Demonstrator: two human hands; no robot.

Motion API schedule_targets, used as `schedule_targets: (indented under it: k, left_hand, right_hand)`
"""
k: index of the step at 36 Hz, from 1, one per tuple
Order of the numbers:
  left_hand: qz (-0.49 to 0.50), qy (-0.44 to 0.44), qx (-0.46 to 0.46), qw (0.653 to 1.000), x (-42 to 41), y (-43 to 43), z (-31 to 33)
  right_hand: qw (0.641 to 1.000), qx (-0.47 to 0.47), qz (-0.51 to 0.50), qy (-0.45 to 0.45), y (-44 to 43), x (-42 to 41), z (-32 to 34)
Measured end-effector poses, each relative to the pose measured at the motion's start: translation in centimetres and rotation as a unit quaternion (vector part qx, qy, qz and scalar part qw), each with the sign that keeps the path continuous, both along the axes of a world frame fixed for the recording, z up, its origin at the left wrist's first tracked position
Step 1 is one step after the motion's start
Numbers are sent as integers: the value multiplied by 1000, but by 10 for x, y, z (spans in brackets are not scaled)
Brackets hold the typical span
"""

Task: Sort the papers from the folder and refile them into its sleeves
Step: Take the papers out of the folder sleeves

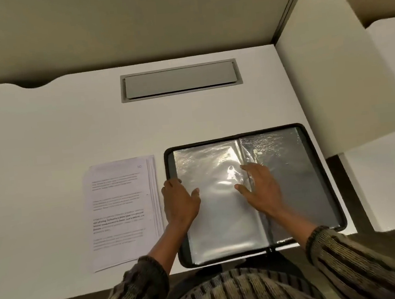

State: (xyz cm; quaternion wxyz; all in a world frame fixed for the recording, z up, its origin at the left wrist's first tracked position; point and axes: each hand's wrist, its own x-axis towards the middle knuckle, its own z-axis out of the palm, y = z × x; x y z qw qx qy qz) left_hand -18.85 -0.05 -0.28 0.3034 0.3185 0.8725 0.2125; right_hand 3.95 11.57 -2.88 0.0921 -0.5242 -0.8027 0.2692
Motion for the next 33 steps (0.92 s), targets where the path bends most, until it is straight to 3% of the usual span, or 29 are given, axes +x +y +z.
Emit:
schedule_targets:
  k: [5,9,15,23,33]
  left_hand:
    - [22,27,-67,997,23,9,-2]
    - [85,15,-109,990,37,16,0]
    - [176,-29,-169,969,46,35,3]
    - [192,-33,-218,956,38,47,3]
    - [224,-91,-161,957,24,26,-13]
  right_hand:
    - [978,-22,125,-165,9,39,-2]
    - [953,-27,197,-228,8,54,-7]
    - [945,-27,216,-243,7,58,-12]
    - [942,-44,225,-244,8,61,-12]
    - [936,-54,239,-253,9,61,-9]
